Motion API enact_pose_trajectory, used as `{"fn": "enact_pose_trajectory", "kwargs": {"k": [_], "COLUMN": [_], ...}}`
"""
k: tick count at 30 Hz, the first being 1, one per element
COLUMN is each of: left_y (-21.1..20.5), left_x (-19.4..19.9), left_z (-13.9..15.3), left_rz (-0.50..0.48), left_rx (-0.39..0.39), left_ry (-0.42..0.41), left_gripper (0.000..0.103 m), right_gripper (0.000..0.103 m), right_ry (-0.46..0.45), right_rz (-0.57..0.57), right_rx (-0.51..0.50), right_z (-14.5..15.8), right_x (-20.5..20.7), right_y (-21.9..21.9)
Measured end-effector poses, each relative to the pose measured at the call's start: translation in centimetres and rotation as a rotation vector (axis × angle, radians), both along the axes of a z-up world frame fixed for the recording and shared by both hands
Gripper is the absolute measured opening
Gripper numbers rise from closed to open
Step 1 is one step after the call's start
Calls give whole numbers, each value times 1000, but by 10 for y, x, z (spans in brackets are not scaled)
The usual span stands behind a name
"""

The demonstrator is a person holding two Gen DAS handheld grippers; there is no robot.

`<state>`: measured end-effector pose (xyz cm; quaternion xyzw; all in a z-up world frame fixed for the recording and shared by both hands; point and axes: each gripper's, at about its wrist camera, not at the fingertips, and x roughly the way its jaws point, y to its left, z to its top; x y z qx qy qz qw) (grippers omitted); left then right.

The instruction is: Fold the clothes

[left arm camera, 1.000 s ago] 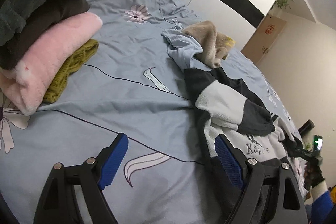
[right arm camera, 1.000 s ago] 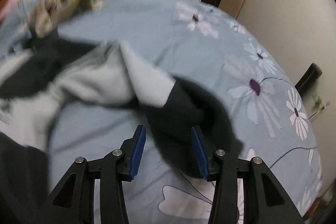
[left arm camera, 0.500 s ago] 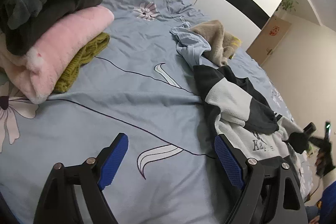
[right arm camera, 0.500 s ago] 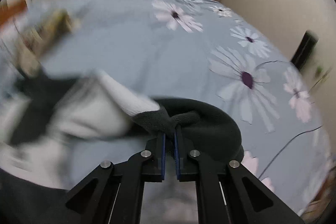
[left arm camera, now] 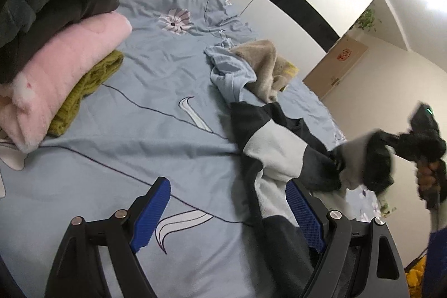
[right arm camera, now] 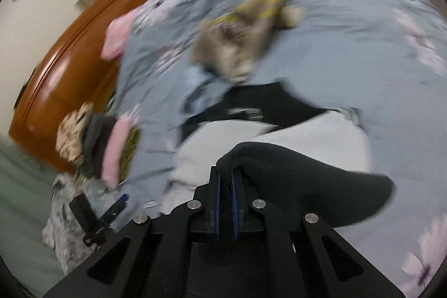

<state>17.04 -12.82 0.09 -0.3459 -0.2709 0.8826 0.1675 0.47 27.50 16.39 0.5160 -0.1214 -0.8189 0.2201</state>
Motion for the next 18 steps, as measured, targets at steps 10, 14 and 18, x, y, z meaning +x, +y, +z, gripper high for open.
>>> {"fn": "enact_pose_trajectory", "kwargs": {"k": [10,14,18], "left_y": [16,62,119], "left_x": [-20,-49,-88], "left_z": [5,17,18], "left_rz": [-92,-208,-289], "left_rx": [66,66,7], "left_ry": [4,15,-18], "left_gripper": [87,87,87], "right_gripper": [12,32,44], "right_ry": [-184,-178,-64], "right_rz": [-71,-97,-99], "right_rx": [107,26,-33], "right_z": [-124,-124,-89], "right_x": [-89,-87,-62], "right_y": [-109,-93,-59]}}
